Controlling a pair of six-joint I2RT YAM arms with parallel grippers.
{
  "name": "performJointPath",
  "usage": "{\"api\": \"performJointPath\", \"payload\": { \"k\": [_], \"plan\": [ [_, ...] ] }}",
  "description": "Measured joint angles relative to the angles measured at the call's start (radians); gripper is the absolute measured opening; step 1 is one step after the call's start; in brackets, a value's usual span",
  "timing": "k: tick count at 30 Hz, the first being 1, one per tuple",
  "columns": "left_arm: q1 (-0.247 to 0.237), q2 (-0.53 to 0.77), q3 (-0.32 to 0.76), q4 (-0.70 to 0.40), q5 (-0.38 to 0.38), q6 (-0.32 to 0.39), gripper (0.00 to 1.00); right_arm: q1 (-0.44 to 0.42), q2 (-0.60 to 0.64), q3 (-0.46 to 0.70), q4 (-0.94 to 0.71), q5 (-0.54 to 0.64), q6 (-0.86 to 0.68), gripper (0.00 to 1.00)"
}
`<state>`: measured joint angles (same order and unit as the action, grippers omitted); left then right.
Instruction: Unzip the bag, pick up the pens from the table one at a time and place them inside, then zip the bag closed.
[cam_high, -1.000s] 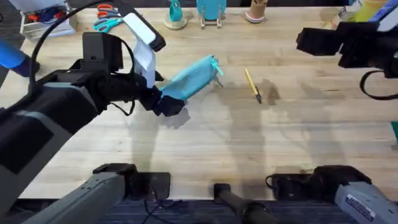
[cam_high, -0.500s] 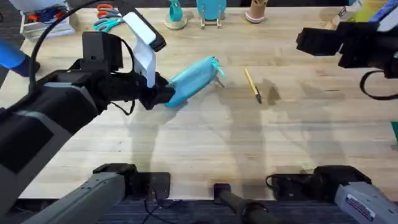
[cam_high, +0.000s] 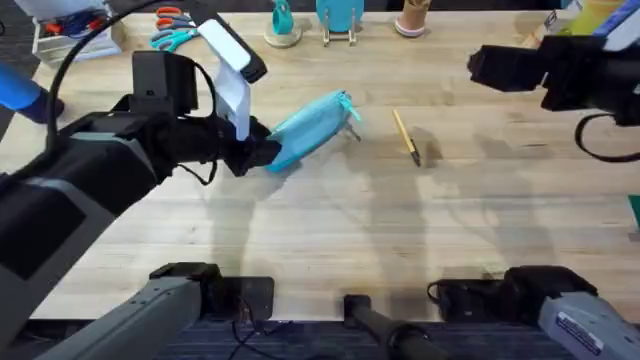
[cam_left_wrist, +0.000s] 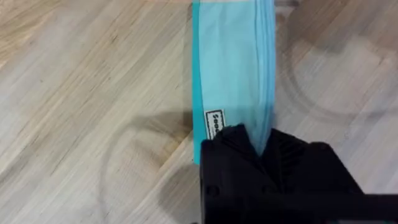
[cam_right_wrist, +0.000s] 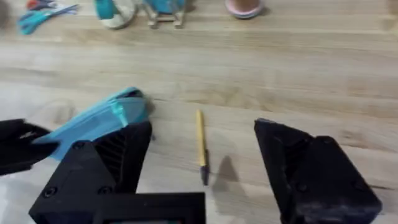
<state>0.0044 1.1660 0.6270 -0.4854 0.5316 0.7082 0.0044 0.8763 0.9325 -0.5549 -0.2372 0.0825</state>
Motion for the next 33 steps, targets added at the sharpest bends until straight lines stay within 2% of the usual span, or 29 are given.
{"api": "performJointPath", "payload": {
  "k": [9, 13, 24, 33],
  "plan": [
    [0.0, 0.0, 0.0, 0.0, 0.0, 0.0, 0.041, 0.0, 0.079, 0.0, -0.001, -0.304, 0.009, 0.996],
    [0.0, 0.0, 0.0, 0.0, 0.0, 0.0, 0.041, 0.019, 0.134, 0.0, -0.001, -0.387, 0.046, 0.996],
    [0.0, 0.0, 0.0, 0.0, 0.0, 0.0, 0.041, 0.187, 0.258, 0.0, 0.0, -0.455, 0.072, 0.996],
    [0.0, 0.0, 0.0, 0.0, 0.0, 0.0, 0.041, 0.198, 0.287, 0.0, 0.008, -0.461, 0.106, 0.996]
  ]
}}
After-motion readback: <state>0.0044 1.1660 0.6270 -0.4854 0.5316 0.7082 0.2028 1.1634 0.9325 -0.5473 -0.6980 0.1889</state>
